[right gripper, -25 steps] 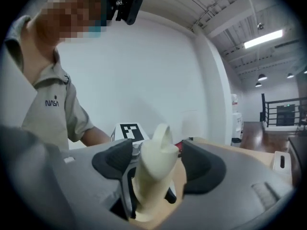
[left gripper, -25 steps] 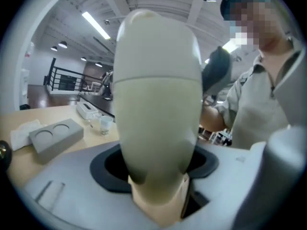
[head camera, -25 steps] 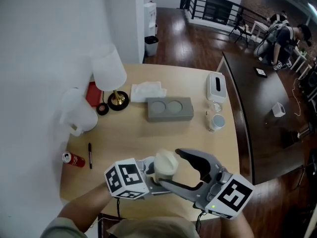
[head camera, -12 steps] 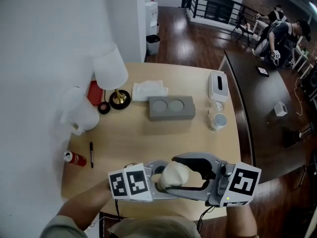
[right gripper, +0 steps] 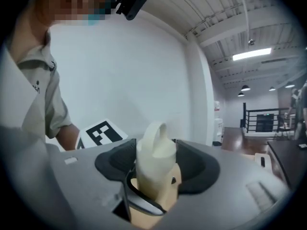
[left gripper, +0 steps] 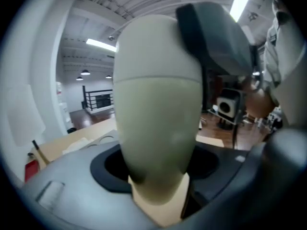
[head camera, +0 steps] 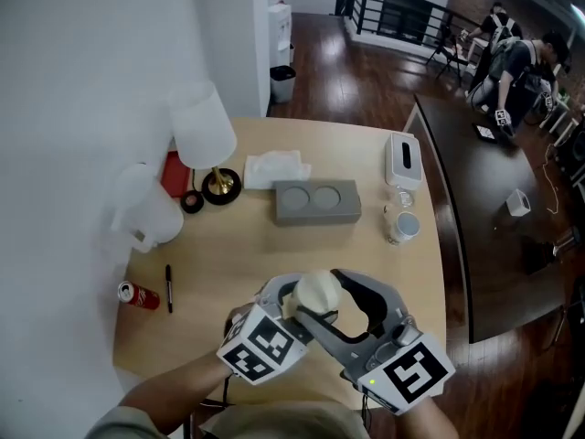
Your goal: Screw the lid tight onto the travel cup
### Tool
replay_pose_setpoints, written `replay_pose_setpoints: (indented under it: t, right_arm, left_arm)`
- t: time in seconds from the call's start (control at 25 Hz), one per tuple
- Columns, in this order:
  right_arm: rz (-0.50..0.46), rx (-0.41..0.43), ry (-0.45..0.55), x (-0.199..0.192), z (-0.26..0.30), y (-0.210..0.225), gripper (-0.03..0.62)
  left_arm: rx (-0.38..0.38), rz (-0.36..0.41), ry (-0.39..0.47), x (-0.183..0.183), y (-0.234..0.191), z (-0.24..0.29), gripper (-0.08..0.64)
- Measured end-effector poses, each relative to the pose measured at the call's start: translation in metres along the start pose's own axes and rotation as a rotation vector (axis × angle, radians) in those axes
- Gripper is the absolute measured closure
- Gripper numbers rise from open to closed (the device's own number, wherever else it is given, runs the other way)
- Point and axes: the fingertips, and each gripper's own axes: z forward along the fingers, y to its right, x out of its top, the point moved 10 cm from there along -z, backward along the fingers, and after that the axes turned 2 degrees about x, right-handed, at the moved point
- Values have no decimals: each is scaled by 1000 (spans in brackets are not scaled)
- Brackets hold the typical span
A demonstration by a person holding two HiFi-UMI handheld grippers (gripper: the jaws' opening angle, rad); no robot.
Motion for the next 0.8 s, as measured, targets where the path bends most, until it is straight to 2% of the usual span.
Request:
replay_pose_setpoints:
  t: [0.12, 0.32, 0.48, 0.68, 0.8]
  right_arm:
    - [20, -82, -2, -5, 4, -2, 337]
    - [30, -149, -7, -12, 9, -3, 337]
    - [41, -169, 2, -20, 15, -2, 339]
    - [27, -164, 5, -38, 23, 5, 339]
    - [25, -145, 23, -58, 30, 8, 339]
  left_arm:
    - [130, -11, 9, -1, -5, 2, 244]
    - [242, -6, 6, -5, -8, 9, 245]
    - [265, -51, 25, -13, -11, 18, 244]
    - [245, -118, 83, -29, -13, 34, 245]
    - [243, -128, 120, -44, -18, 44, 244]
